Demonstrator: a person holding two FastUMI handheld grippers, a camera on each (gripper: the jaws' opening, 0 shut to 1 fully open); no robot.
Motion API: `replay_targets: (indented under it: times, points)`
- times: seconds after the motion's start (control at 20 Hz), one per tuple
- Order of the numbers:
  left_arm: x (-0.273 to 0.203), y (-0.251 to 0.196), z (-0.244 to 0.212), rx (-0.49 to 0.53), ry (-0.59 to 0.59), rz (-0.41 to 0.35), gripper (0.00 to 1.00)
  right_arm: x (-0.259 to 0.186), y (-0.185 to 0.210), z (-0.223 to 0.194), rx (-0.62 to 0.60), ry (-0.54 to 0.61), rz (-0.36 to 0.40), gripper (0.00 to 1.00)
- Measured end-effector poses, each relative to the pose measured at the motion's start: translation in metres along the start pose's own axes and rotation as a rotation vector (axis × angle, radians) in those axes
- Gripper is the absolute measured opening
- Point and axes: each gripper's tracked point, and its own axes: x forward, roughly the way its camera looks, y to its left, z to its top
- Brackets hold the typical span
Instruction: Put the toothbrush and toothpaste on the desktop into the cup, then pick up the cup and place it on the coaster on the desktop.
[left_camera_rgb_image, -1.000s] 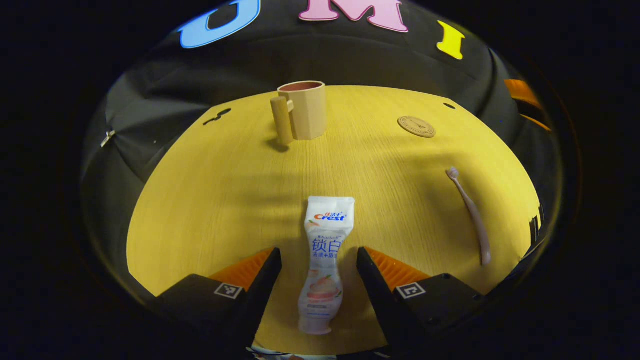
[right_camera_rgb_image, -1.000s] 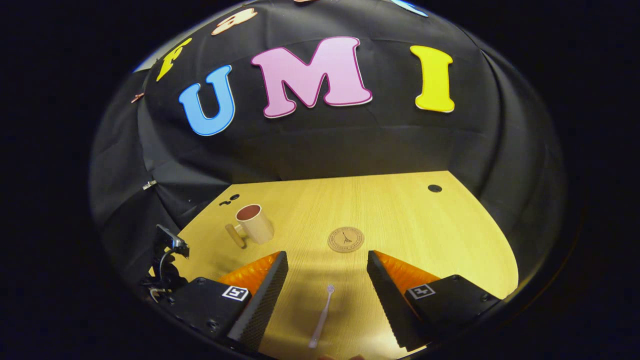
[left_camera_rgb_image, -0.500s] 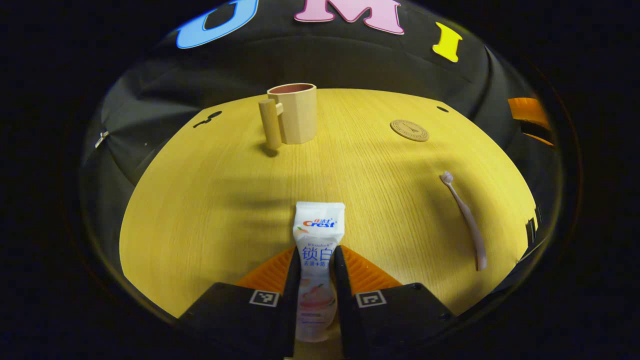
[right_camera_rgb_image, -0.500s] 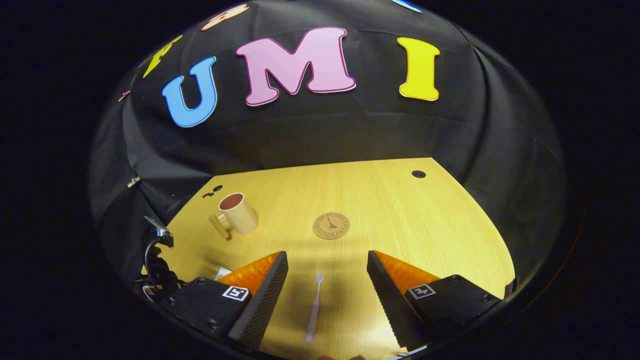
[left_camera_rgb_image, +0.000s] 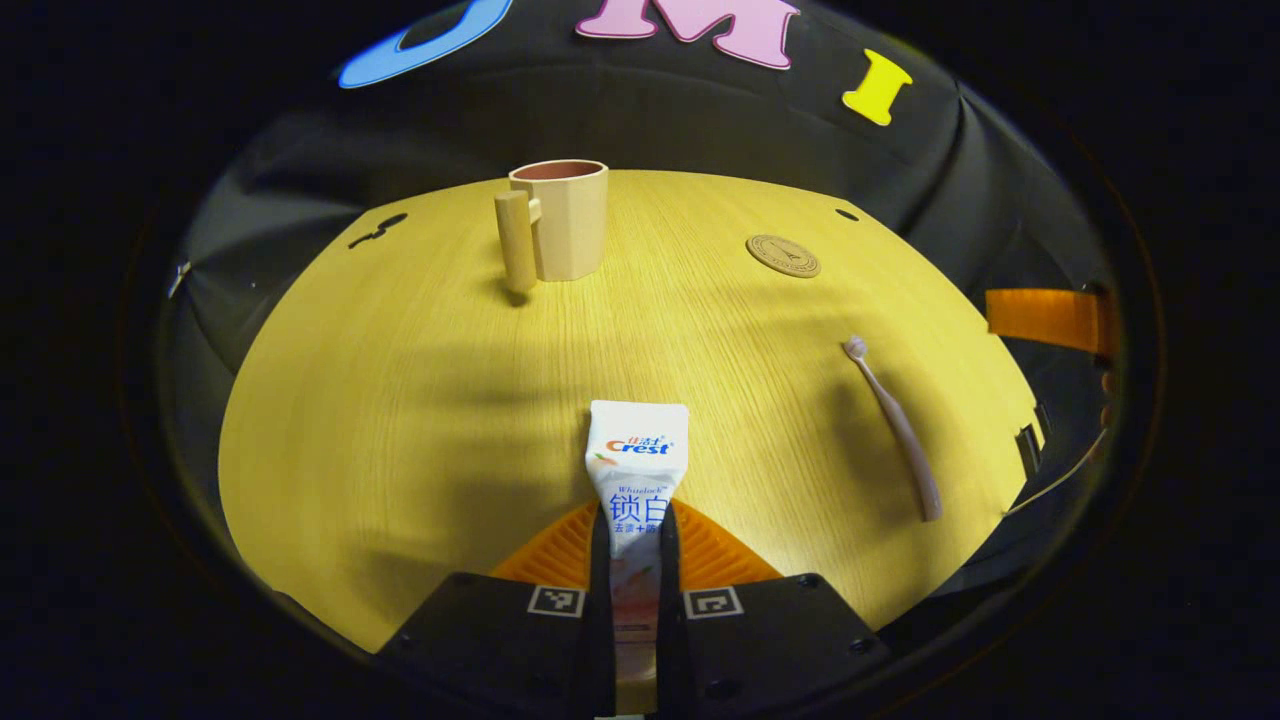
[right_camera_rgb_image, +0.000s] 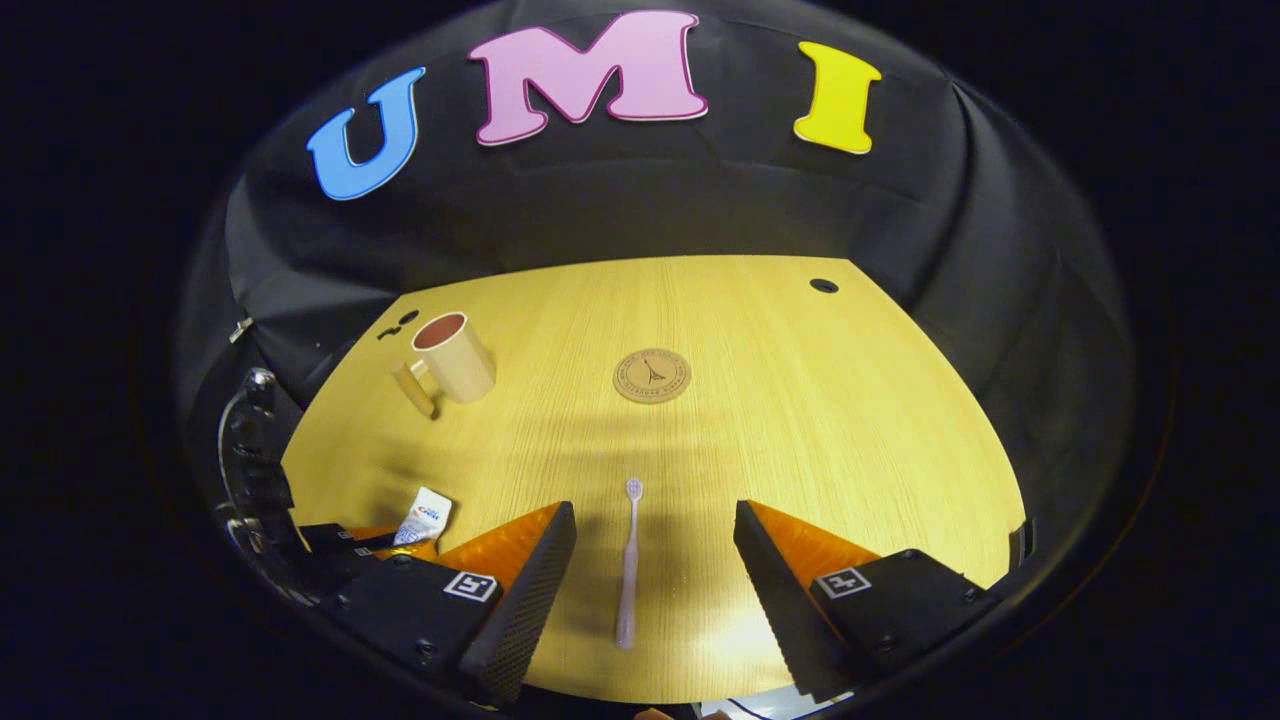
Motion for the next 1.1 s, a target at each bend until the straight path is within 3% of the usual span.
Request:
replay_targets:
  times: [0.05,0.45,0.55,0.6,0.65,0.7,1.1]
  points:
    - [-0.010,0.001,-0.003,-0.014,-0.007,-0.012,0.22,0.003,0.002,-0.005,-0.008,0.021,-0.003,0.98]
    - [-0.077,0.014,0.033,-0.111,-0.161,-0.042,0.21,0.033,0.018,-0.046,-0.012,0.175,-0.004,0.98]
    - [-0.091,0.018,0.035,-0.123,-0.179,-0.039,0.26,0.042,0.017,-0.052,-0.020,0.198,-0.014,0.98]
    - [-0.096,0.019,0.035,-0.130,-0.182,-0.039,0.21,0.043,0.015,-0.056,-0.024,0.211,-0.022,0.98]
    - [-0.100,0.020,0.034,-0.135,-0.185,-0.039,0.26,0.045,0.014,-0.059,-0.019,0.227,-0.027,0.99]
    - [-0.103,0.021,0.033,-0.139,-0.187,-0.040,0.21,0.049,0.014,-0.063,-0.006,0.246,-0.031,0.98]
    - [-0.107,0.025,0.016,-0.113,-0.157,-0.031,0.21,0.065,0.006,-0.089,0.053,0.338,-0.061,0.98]
